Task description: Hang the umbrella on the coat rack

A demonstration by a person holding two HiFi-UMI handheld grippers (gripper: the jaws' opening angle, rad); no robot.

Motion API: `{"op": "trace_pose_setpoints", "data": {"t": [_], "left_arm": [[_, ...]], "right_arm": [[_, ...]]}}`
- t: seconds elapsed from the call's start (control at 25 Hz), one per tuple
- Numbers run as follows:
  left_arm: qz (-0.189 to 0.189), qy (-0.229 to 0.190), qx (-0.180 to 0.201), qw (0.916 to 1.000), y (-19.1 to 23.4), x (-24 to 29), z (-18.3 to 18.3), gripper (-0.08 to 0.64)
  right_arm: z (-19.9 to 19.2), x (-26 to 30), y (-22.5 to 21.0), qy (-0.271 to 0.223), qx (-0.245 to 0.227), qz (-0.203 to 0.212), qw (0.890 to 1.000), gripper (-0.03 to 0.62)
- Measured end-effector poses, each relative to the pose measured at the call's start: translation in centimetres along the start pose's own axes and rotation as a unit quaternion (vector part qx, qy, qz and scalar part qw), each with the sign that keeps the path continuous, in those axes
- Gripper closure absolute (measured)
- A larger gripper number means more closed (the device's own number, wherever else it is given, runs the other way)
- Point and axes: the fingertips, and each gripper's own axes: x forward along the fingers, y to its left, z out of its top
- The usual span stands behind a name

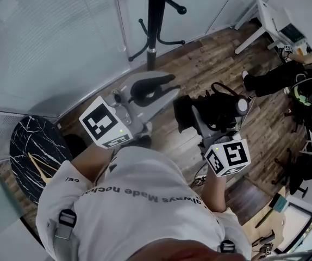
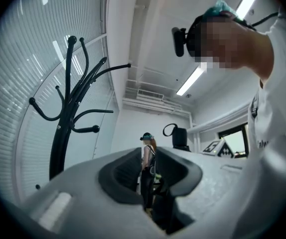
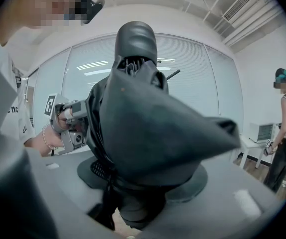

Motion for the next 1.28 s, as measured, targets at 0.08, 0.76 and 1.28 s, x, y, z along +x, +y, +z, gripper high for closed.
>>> {"op": "trace_pose_setpoints", "data": {"t": [0.08,0.76,1.28], "left_arm": [[-0.010,-0.006,0.002,0.9999,2.0,0.7,1.1,0.471],[-0.107,-0.030,-0.050,0.9926,12.0,7.9,4.3,0.422],[-0.026,-0.067,-0.064,0.9954,14.6,8.6,4.1,0.470]], "right_arm": [[1.1,2.3,-0.5,0.001,-0.007,0.006,1.000,0.325],[4.9,15.4,-4.1,0.010,-0.023,0.119,0.993,0.325],[3.8,18.1,-7.1,0.048,-0.048,0.192,0.979,0.325]]}}
